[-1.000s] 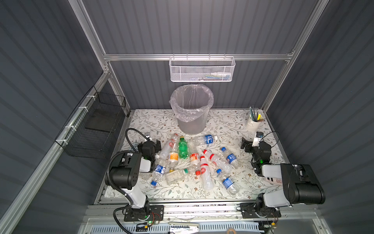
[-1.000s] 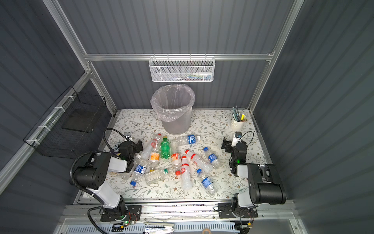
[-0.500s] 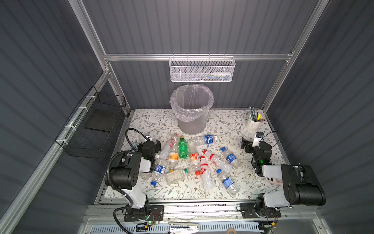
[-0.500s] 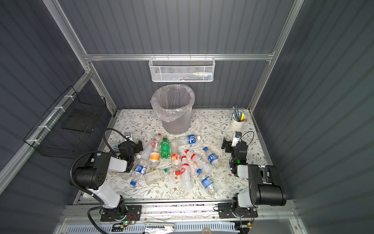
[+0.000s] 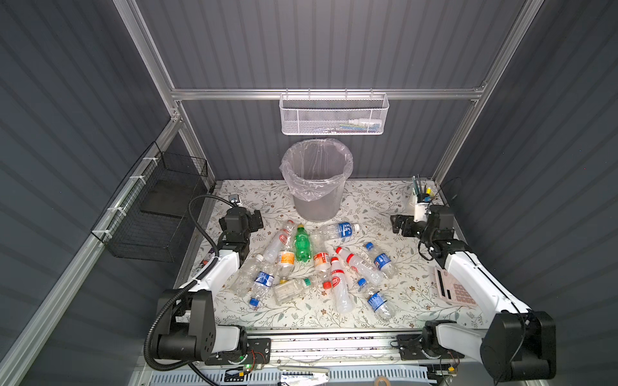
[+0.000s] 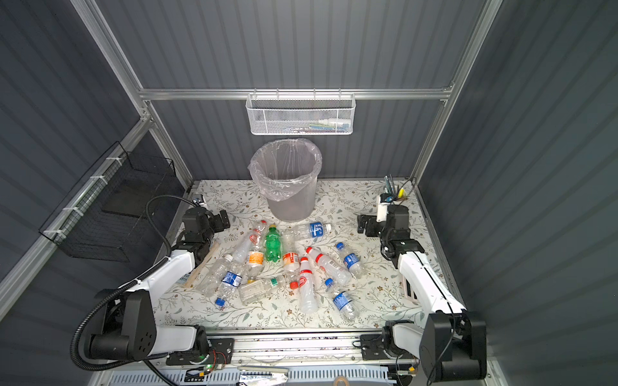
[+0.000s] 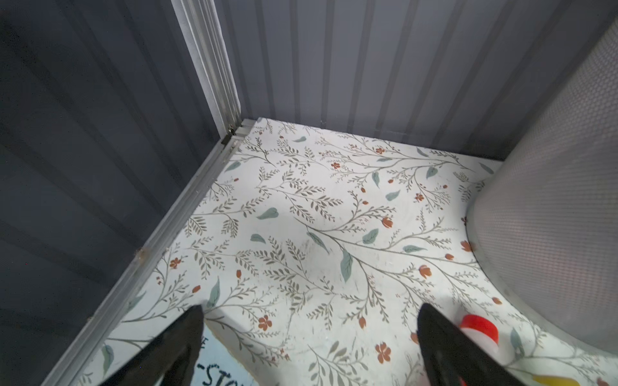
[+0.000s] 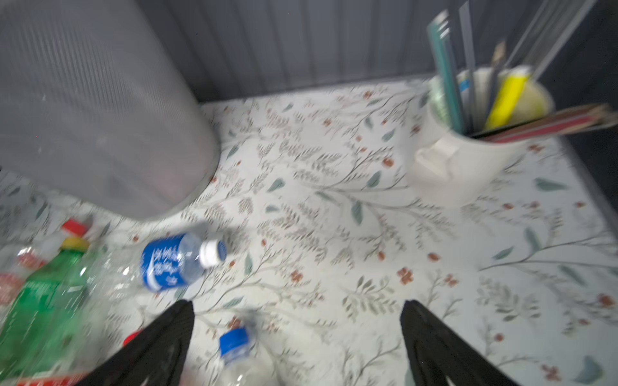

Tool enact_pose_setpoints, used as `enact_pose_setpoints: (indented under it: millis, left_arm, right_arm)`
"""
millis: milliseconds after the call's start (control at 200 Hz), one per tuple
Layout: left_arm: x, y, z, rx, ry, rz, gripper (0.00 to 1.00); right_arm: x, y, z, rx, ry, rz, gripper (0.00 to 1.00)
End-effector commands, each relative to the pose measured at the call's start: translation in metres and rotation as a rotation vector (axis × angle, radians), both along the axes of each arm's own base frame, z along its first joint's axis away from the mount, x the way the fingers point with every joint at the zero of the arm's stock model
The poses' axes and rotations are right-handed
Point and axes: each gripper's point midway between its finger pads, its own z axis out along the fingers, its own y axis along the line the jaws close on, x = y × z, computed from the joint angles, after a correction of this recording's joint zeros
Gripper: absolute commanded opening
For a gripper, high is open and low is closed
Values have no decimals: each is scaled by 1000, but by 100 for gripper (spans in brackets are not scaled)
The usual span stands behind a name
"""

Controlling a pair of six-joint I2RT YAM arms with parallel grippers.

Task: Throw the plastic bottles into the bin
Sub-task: 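Reach the right gripper down to the blue-labelled water bottle and grasp it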

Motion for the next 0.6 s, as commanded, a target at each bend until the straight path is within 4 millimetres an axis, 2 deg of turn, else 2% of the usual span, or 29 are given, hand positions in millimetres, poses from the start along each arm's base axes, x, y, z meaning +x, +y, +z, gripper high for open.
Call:
enact_pose_setpoints:
  millis: [0, 125, 265, 435, 595]
  left_arm:
    - [-13, -9, -17, -45, 88, -31, 99]
    - [-15, -9, -16, -48, 92, -35, 99]
    - [-16, -10, -17, -52, 98, -37, 99]
    - [-16, -10, -20, -56, 108, -38, 99]
    - [-18, -9, -19, -57, 110, -30, 99]
  right_arm:
    - [-49, 16, -54, -57, 332, 79, 99]
    - [-67, 26, -73, -86, 457, 120, 98]
    - [-78, 27, -88, -150, 524, 134, 96]
    - [-83, 36, -100, -174, 575, 178, 92]
    - [-77, 34, -114, -241, 623, 176, 87]
